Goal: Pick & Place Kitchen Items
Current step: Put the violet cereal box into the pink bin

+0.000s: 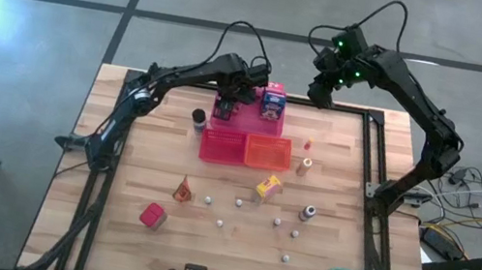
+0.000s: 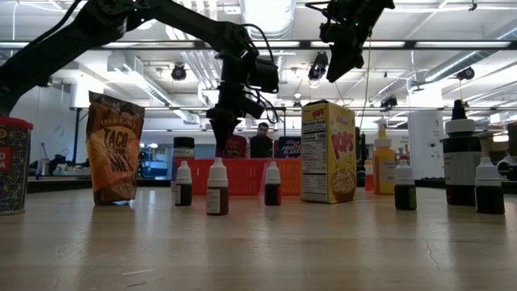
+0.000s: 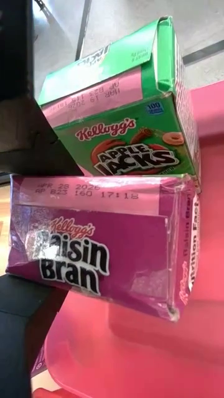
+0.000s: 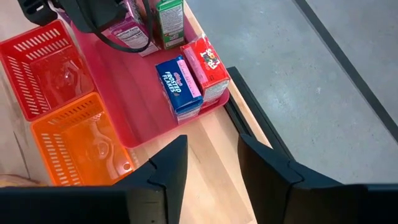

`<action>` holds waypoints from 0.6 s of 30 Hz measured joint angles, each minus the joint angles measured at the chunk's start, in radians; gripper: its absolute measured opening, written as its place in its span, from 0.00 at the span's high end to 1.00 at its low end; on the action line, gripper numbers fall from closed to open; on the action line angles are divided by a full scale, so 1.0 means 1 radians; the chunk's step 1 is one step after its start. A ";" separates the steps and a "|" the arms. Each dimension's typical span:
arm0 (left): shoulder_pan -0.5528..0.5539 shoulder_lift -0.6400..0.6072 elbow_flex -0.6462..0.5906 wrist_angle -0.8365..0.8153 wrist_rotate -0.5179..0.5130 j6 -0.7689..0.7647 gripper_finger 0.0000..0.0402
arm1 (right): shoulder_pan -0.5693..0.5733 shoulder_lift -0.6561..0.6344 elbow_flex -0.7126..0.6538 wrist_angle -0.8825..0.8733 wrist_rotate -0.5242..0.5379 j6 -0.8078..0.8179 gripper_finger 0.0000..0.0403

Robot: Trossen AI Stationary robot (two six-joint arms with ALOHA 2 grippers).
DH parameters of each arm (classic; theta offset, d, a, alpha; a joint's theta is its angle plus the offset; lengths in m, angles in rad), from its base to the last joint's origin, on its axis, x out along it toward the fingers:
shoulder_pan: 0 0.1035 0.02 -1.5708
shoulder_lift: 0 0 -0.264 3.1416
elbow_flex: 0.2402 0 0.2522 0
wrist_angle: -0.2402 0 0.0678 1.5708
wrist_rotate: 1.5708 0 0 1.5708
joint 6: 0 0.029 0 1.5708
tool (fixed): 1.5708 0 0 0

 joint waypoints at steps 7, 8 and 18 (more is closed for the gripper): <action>0.000 0.000 0.000 0.000 0.002 -0.008 0.46 | 0.000 0.000 0.000 0.000 0.000 -0.001 0.60; 0.000 0.000 0.000 0.000 0.002 -0.009 0.44 | 0.000 0.000 0.000 0.000 0.000 -0.001 0.59; 0.000 0.000 0.000 -0.005 -0.006 0.004 0.34 | 0.000 0.000 0.000 0.000 0.000 -0.004 0.56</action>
